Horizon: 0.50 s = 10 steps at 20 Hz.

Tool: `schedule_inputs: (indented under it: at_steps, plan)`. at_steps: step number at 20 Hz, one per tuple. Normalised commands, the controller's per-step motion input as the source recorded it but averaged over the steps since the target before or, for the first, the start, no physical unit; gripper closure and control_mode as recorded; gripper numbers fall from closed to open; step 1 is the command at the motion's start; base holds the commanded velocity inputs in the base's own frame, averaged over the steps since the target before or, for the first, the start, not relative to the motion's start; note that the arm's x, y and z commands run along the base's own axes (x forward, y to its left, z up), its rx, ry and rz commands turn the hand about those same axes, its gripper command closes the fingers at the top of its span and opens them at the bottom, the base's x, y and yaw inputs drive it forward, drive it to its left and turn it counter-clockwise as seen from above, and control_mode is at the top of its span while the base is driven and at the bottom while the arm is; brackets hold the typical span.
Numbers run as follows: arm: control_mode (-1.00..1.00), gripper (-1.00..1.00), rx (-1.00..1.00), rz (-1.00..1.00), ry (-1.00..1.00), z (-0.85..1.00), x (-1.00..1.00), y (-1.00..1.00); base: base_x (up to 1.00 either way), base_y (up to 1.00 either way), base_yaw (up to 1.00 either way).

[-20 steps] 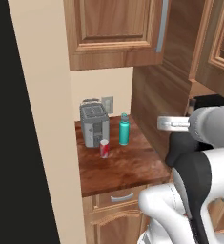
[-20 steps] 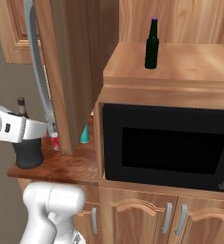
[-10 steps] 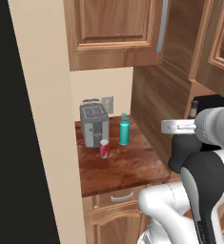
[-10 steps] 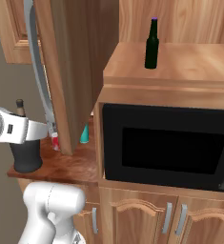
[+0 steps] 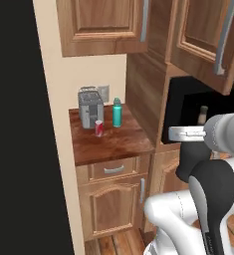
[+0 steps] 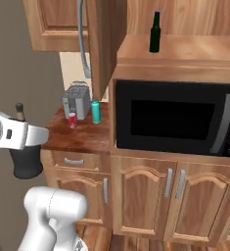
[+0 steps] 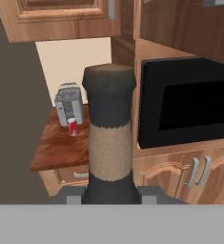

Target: Sort all alcoholic drinks to one cabinet, and non-alcoholic drinks to the other.

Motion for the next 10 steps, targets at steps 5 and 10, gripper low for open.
schedule_inputs:
  at_steps: [5,10]
  plan:
    - [1.0,1.0,0.0,0.0,0.0,0.0,0.0,0.0,-0.88,-0.32,0.0]
    - [1.0,1.0,0.0,0.0,0.0,0.0,0.0,0.0,-0.17,-0.89,0.0]
